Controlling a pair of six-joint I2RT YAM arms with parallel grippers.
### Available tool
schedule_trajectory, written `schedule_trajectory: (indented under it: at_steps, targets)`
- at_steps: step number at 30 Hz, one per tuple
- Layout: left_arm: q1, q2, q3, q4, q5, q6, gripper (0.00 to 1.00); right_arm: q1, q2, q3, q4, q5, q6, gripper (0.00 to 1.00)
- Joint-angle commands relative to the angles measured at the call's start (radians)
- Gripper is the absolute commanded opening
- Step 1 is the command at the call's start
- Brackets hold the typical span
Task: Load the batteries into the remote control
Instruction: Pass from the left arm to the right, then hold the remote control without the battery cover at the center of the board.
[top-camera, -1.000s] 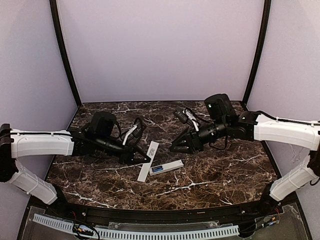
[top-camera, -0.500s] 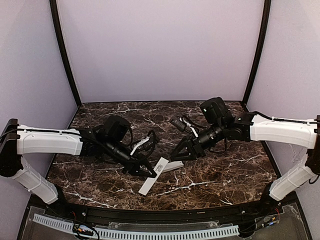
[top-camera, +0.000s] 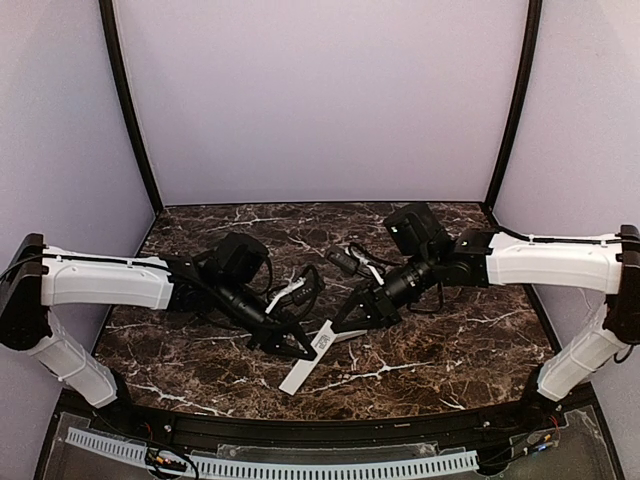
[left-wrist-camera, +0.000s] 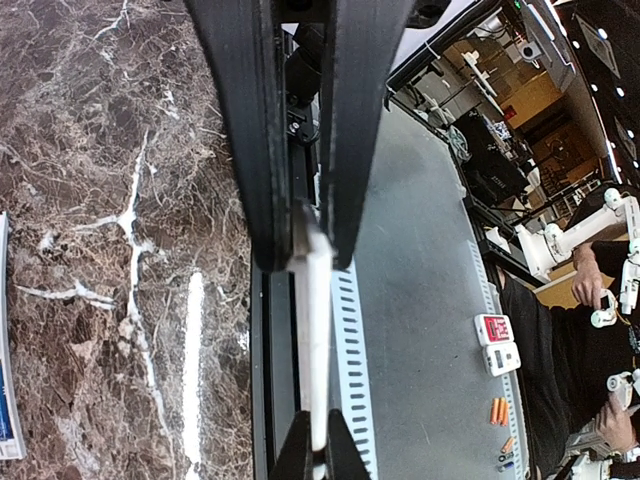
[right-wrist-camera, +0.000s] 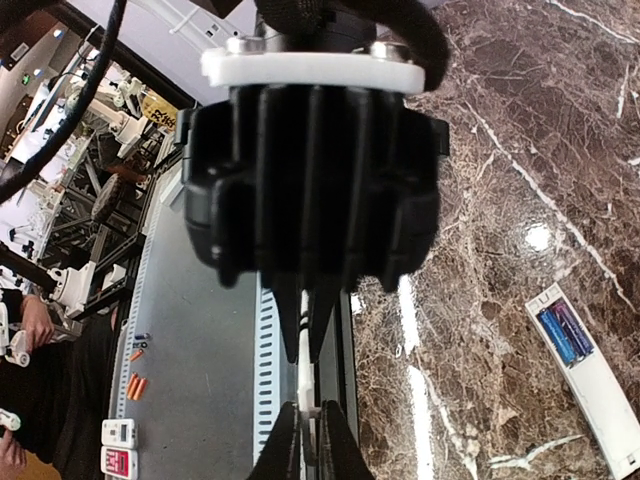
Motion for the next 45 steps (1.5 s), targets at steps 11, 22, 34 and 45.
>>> schedule_trajectory:
  at_steps: [11, 22, 34, 45]
  targets:
    - [0.005, -0.09, 0.006, -0.005, -0.248, 0.011, 0.71, -0.078, -0.046, -0.064, 0.101, 0.043, 0.123, 0.0]
    - [-0.013, -0.3, -0.17, 0.146, -0.843, 0.146, 0.98, -0.19, -0.046, -0.262, 0.362, 0.208, 0.471, 0.0]
    - [-0.095, -0.018, -0.01, 0.014, -0.818, 0.245, 0.81, -0.192, -0.002, -0.358, 0.583, 0.243, 0.64, 0.0]
    - [-0.095, 0.128, 0.044, -0.001, -0.827, 0.296, 0.63, -0.192, 0.051, -0.416, 0.704, 0.243, 0.695, 0.0]
